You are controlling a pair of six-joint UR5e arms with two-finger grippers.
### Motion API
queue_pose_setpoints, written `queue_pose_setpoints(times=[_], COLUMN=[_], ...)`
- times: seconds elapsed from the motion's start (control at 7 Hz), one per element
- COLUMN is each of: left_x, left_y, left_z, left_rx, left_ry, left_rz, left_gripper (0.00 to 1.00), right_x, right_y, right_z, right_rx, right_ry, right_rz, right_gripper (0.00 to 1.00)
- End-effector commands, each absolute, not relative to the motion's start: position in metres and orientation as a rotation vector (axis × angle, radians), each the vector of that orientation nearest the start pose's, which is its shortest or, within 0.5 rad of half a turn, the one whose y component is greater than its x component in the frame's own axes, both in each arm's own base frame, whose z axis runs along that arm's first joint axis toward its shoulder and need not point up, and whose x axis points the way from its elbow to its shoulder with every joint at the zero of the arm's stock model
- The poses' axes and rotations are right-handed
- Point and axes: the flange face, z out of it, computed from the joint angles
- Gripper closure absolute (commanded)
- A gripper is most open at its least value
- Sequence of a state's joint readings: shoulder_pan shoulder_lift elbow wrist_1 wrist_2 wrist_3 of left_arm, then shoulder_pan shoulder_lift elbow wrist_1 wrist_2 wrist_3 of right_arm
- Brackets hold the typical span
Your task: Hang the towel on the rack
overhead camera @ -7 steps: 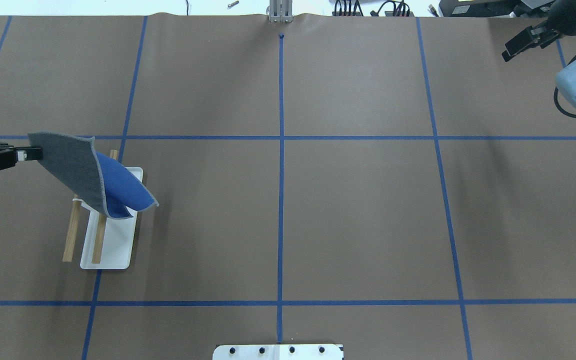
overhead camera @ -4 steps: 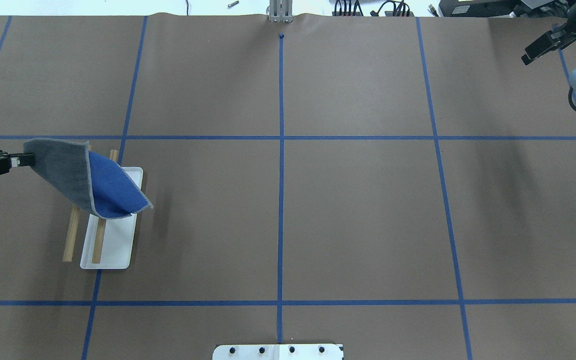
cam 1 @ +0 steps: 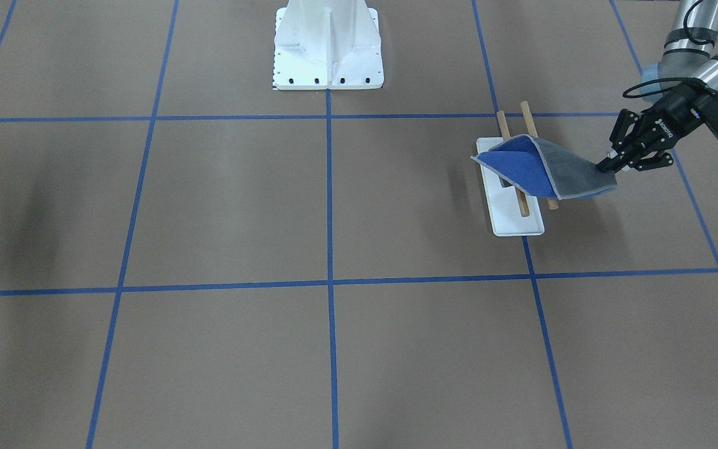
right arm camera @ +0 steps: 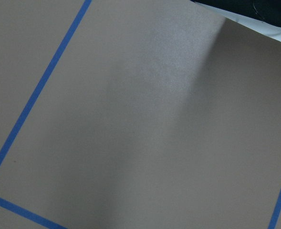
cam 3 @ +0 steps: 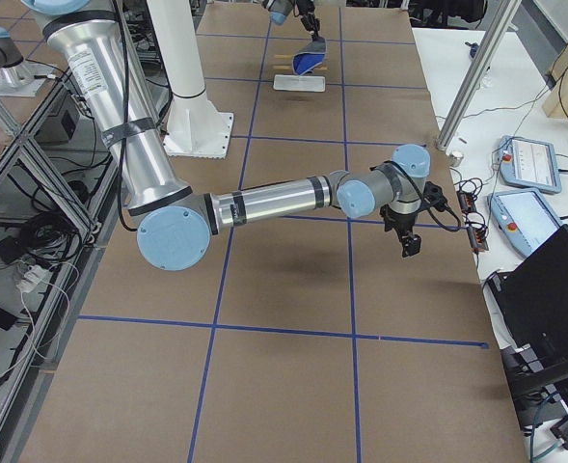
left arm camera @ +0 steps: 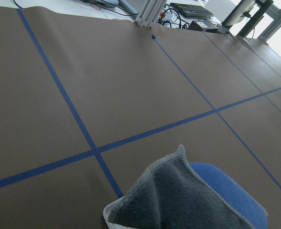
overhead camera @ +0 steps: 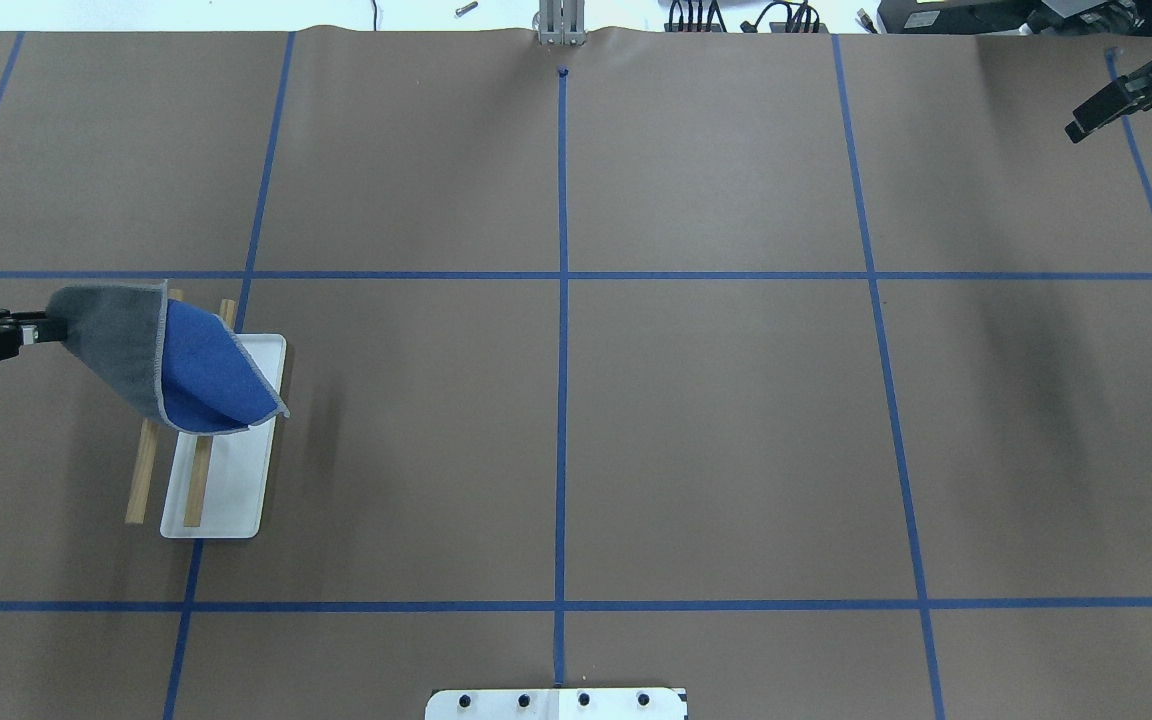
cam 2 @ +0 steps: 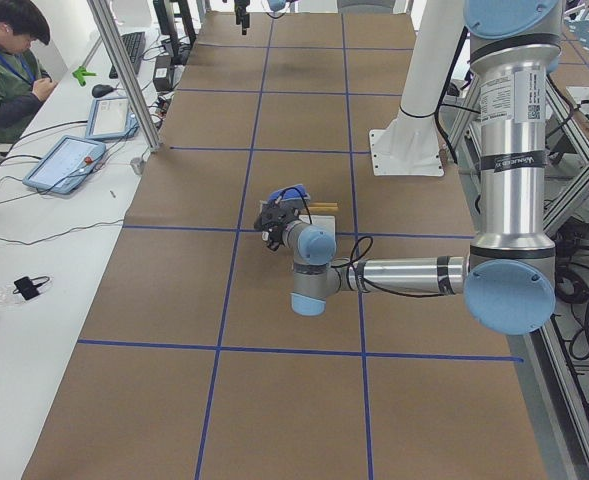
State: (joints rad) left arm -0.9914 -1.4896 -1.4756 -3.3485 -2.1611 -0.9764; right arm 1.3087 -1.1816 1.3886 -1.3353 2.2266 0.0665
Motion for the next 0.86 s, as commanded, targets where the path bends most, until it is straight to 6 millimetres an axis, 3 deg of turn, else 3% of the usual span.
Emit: queue_pose_setpoints(times=[0.0, 0.14, 0.29, 0.43, 0.71], left_x=[0.171, 0.163, 0.138, 0.108, 0.074], left_y=[-0.405, -0.412, -0.434, -0.458, -0.479], left_z=[0.553, 0.554, 0.546, 0.534, 0.542], left_rx=[0.765, 0.74, 0.662, 0.606, 0.577], left_ry=[1.395, 1.371, 1.355, 1.349, 1.256], left_rz=[0.165, 0.142, 0.134, 0.13, 0.172], left_gripper=[0.02, 0.02, 0.02, 0.02, 0.02], right_x=[-0.087, -0.062, -0.048, -0.036, -0.023], right_y=[-0.663, -0.662, -0.651, -0.639, -0.608], right_z=[0.511, 0.517, 0.544, 0.565, 0.611], right_rx=[0.308, 0.295, 0.264, 0.24, 0.177], right_ry=[-0.714, -0.741, -0.753, -0.748, -0.736], right_rz=[-0.299, -0.258, -0.235, -0.211, -0.173], right_gripper=[0.0, 0.0, 0.0, 0.0, 0.0])
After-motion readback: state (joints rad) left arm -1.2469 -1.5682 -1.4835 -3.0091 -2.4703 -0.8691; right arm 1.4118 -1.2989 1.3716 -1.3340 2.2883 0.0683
